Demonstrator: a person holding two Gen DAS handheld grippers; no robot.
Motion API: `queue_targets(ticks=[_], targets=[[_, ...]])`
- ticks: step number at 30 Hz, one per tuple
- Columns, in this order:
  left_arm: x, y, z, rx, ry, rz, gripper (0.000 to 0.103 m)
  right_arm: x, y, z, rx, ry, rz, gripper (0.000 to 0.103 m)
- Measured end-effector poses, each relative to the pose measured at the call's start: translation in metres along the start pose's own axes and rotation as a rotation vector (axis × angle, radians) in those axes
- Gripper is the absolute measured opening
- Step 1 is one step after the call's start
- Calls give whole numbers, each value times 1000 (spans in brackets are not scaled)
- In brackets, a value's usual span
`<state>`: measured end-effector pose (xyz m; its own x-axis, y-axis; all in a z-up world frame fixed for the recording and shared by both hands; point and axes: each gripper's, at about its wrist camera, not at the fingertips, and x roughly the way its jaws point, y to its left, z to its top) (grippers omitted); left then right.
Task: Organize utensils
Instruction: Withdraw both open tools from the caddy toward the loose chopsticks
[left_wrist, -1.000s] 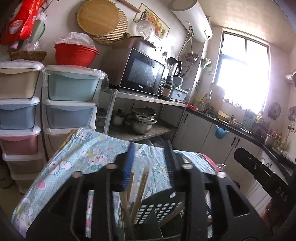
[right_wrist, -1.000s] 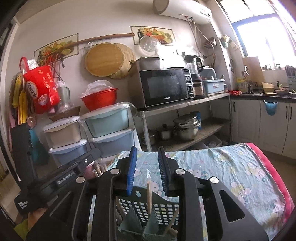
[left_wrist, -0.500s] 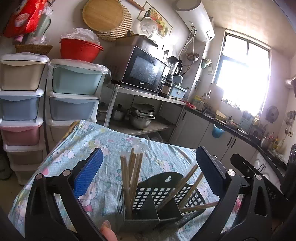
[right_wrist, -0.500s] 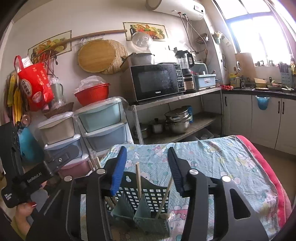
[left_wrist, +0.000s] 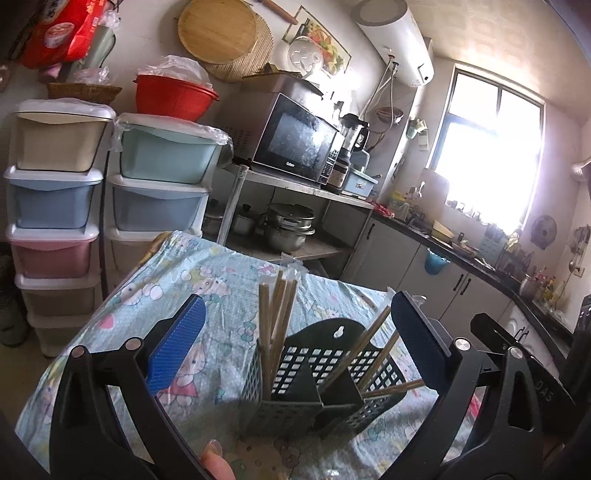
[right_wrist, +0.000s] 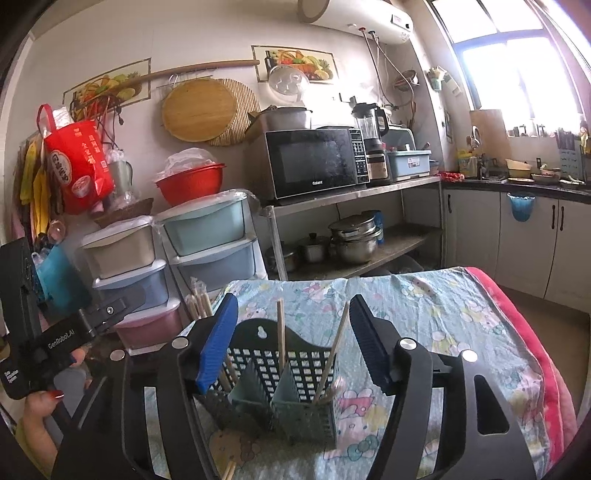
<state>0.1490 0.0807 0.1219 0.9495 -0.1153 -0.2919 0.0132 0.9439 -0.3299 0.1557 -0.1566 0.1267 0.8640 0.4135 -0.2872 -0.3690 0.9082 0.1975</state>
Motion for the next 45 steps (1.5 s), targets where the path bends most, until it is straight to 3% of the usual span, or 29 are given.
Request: queue_targets(ticks=[26, 45], targets=[[-35, 6, -25, -14, 18, 2, 92, -37, 13, -26, -29, 48, 24, 64], [-43, -5, -51, 5, 84, -17, 92, -65, -15, -44, -2, 90, -31, 65]])
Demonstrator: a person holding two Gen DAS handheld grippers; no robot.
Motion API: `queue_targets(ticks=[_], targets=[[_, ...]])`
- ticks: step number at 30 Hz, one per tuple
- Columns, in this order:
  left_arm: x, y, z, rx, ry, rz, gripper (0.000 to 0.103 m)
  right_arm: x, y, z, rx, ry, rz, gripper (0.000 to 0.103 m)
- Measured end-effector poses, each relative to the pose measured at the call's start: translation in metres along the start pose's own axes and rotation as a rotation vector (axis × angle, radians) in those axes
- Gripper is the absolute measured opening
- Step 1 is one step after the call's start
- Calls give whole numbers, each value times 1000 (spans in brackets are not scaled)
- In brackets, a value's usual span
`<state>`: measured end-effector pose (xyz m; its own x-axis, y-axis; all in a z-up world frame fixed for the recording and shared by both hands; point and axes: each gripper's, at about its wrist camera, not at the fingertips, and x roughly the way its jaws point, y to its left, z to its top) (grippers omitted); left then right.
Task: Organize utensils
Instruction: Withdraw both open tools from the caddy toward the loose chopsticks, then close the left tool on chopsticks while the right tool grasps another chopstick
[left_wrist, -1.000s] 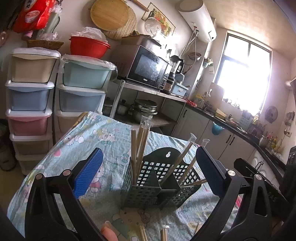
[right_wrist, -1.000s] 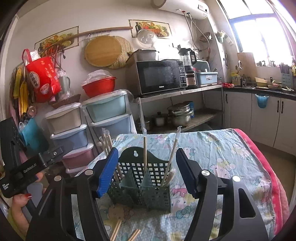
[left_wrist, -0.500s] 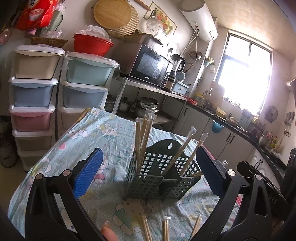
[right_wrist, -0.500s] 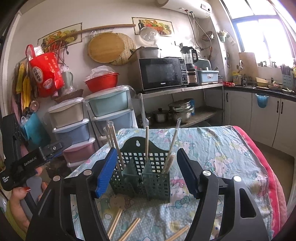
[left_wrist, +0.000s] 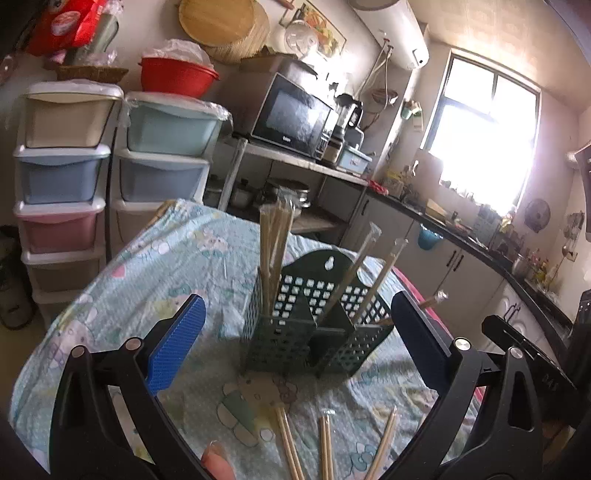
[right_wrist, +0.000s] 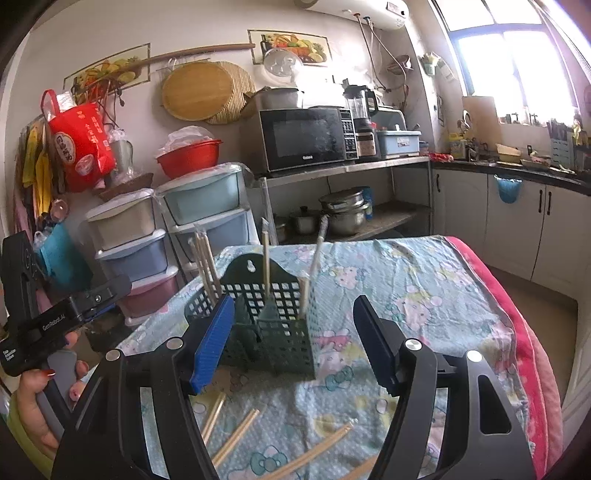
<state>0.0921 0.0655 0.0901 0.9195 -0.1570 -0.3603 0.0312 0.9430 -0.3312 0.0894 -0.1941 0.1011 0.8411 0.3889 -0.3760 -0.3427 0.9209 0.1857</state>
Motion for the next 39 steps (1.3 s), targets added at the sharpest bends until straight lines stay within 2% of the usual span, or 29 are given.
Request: queue_targets(ticks=[12, 28, 33, 39], targets=[[24, -9, -35, 13, 135, -26, 92, 9, -27, -27, 44, 107, -45, 65], [60, -27, -75, 51, 316, -85, 92, 27, -45, -61, 72, 248, -68, 64], [71, -34, -85, 63, 369, -104, 82, 30, -54, -70, 88, 291, -92, 62], [82, -39, -99, 76, 432, -122, 79, 35, -64, -85, 101, 349, -117, 60]])
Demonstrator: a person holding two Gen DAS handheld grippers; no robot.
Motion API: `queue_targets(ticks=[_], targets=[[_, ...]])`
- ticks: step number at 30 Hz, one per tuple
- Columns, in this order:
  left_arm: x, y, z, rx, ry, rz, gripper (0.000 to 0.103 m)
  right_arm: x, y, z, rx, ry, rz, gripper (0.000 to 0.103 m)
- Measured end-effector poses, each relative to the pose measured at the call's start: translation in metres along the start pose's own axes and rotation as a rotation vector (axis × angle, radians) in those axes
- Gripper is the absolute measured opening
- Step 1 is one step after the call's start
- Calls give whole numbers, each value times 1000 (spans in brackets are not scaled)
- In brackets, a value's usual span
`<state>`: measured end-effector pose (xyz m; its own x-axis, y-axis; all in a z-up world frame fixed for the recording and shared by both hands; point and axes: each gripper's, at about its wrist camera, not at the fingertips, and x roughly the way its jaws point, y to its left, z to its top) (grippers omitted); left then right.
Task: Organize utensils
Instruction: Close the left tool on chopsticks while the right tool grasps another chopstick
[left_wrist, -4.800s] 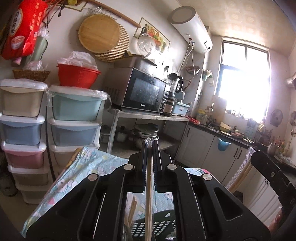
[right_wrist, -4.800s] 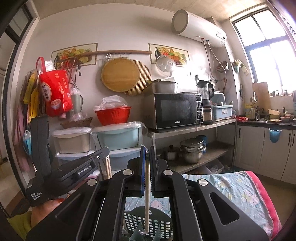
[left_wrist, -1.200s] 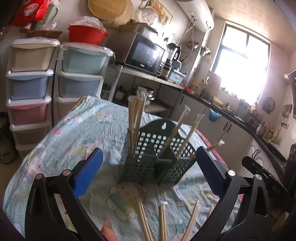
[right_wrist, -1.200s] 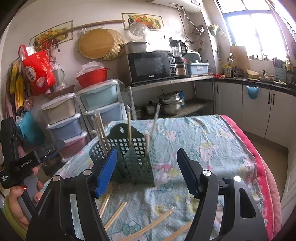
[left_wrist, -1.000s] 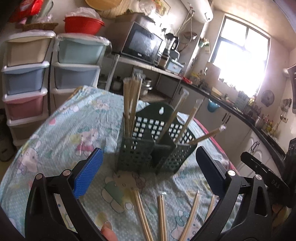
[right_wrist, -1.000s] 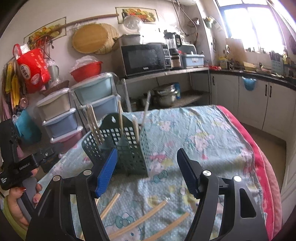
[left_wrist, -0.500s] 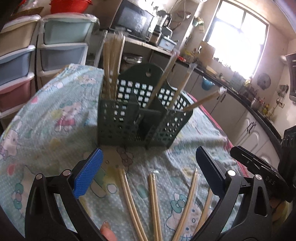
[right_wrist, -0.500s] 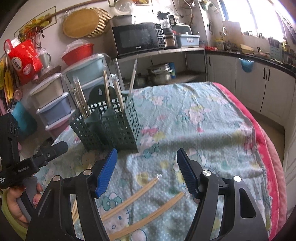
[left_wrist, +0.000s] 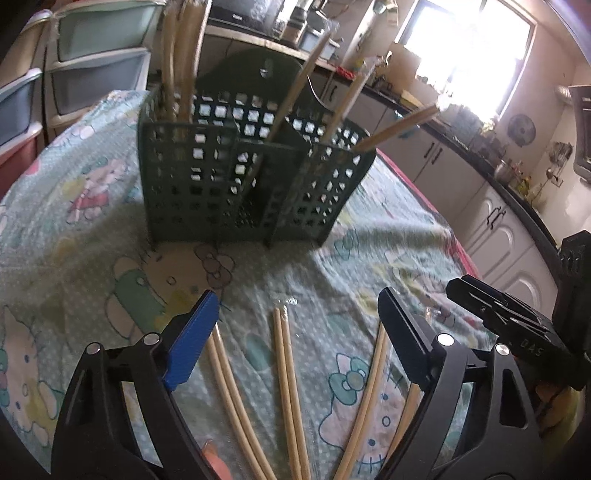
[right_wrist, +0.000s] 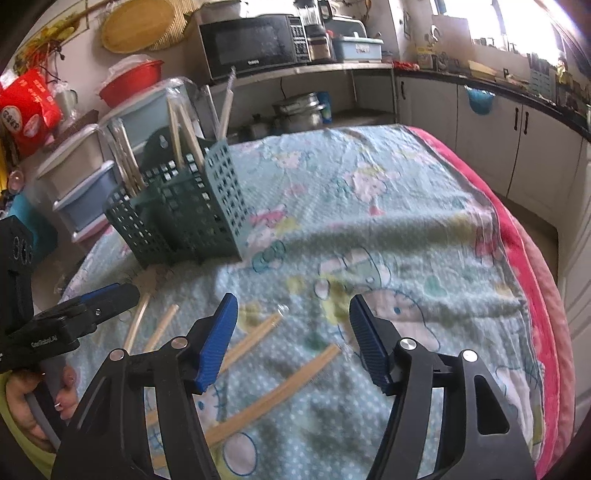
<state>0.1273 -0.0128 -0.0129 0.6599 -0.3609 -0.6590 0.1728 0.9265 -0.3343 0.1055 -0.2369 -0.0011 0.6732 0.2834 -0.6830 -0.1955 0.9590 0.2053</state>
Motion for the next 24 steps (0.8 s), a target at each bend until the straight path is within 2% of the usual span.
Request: queue_targets(ticks=[6, 13, 14, 15, 16, 20, 24], targets=[[15, -4, -5, 10, 53, -17, 78, 9, -7, -7, 18, 45, -13, 55], [30, -8, -5, 36, 102, 14, 78, 24, -17, -16, 53, 112, -26, 48], [33, -9, -6, 42, 111, 22, 75, 26, -17, -17, 56, 118, -27, 48], [36, -10, -6, 47, 120, 28, 64, 28, -18, -17, 61, 127, -30, 47], [39, -10, -5, 55, 125, 38, 63, 31, -19, -18, 67, 136, -35, 47], [48, -11, -5, 73, 144, 60, 62, 40, -22, -23, 88, 171, -35, 44], [53, -11, -2, 81, 152, 77, 62, 42, -20, -25, 76, 169, -46, 44]])
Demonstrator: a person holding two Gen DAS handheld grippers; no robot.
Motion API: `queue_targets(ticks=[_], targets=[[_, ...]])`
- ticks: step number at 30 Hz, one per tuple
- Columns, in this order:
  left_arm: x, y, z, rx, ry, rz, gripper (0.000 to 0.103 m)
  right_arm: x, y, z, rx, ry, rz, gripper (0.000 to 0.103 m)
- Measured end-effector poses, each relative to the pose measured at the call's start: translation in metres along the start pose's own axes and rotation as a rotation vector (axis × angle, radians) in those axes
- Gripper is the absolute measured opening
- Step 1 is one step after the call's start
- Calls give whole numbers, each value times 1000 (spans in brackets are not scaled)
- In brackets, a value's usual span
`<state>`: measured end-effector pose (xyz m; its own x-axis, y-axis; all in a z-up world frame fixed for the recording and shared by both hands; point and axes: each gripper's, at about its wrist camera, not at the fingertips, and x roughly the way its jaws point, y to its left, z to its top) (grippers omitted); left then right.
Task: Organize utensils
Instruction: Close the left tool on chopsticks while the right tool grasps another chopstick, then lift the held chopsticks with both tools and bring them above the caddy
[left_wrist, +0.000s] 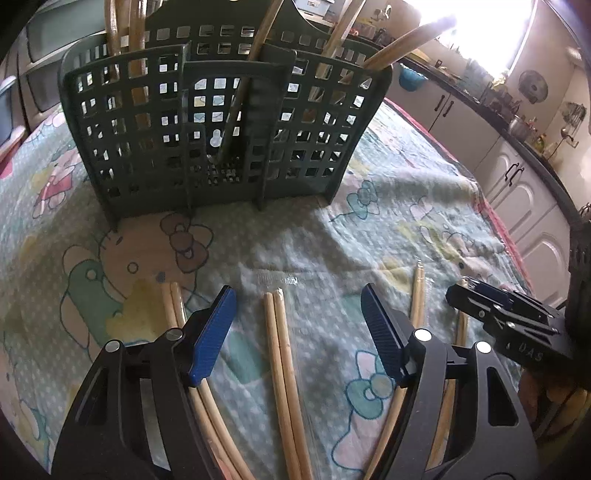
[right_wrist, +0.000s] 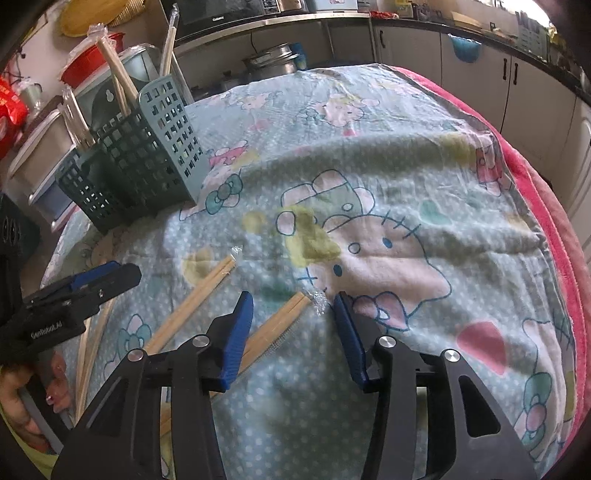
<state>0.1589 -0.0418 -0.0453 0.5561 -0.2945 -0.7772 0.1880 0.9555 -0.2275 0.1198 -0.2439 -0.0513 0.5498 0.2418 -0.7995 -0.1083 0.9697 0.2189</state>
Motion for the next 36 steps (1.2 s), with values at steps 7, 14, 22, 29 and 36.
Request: queue_targets(ticks=[7, 14, 22, 29, 36], targets=[[10, -4, 6, 30, 10, 53, 54, 0, -6, -1, 15, -13, -20, 22], [11, 5, 10, 17, -4, 96, 18, -7, -13, 1, 55, -38, 20, 9], [-5, 24, 10, -54, -27, -12, 4, -32, -10, 8, 62, -127, 91, 7], [-35, 35, 12, -89, -83, -90, 3, -59, 6, 15, 26, -214, 158, 6], [-73, 36, 18, -108, -180, -131, 3, -84, 31, 27, -37, -282, 216, 5]])
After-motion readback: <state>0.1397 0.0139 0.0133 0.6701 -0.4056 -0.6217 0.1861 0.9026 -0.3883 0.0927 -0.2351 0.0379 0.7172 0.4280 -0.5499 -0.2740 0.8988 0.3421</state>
